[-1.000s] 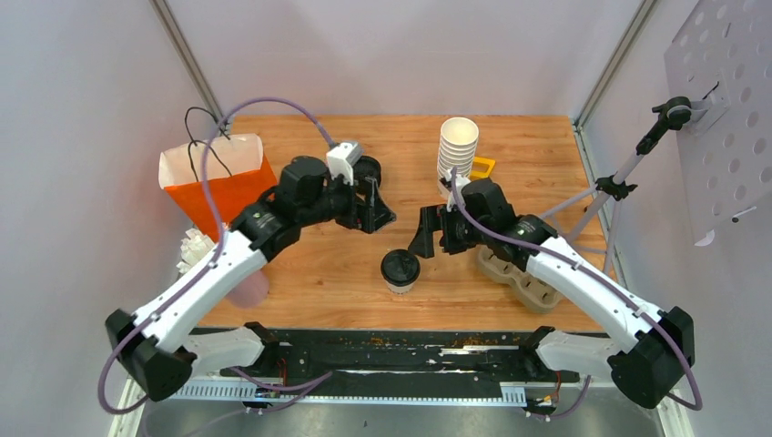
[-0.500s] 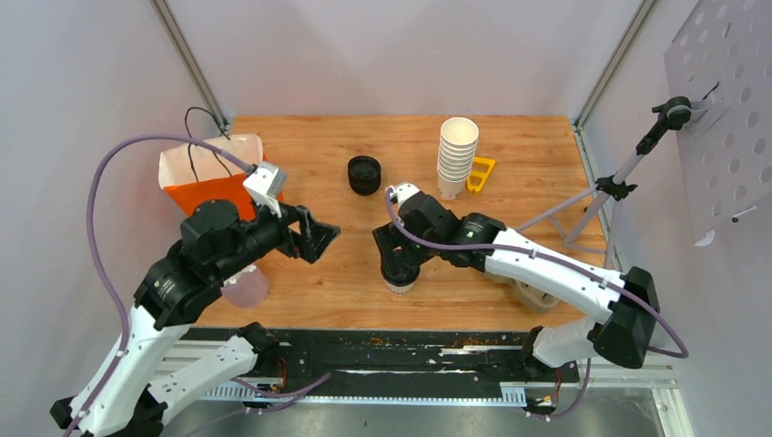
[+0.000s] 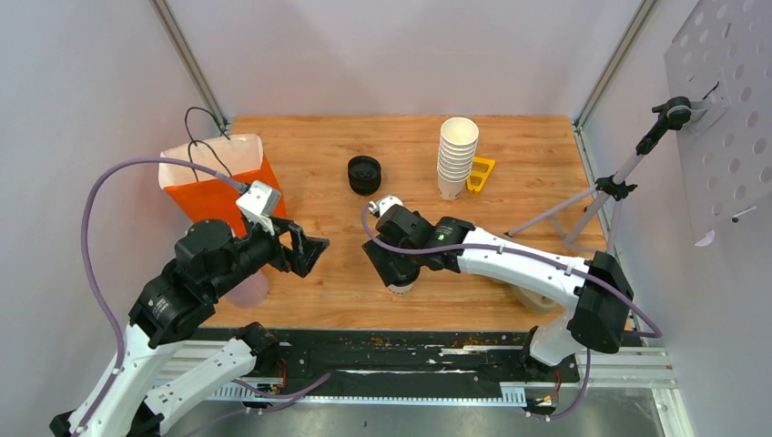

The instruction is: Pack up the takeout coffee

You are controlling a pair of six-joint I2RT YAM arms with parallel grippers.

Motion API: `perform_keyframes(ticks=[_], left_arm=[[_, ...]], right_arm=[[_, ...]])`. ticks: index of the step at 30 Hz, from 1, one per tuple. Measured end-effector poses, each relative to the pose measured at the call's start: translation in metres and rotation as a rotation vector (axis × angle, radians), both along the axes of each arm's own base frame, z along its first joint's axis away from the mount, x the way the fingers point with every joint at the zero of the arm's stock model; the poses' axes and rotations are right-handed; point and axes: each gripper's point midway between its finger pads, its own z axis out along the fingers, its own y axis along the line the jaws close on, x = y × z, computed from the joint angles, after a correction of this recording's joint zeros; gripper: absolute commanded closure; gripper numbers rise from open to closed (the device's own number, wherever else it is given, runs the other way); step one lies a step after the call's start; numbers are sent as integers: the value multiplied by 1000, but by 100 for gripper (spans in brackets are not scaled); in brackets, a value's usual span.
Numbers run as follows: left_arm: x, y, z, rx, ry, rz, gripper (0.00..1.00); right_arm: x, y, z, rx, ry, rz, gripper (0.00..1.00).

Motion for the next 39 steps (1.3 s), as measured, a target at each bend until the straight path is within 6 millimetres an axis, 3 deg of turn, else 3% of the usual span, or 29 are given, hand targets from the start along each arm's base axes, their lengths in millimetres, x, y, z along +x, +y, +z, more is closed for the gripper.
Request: perform_keyframes(ticks=[10,25,28,34,39], left_arm=[[2,3,-13,26,12,18,0],[4,3,-15,26,10,22,0],[5,2,-19,32,18,23,0],[6,2,-27,36,23,26,0],[7,2,-25,27,11,30,0]], right_arm=[[3,-1,-13,-48,-2,6,11],[12,-11,-13,-66,-21,-1,13],[26,-30,-12,-69,-22,-43,13],[78,-97,-9,-79,-27,-236,13],[107,-143,-10,-86,-19,-359,13]])
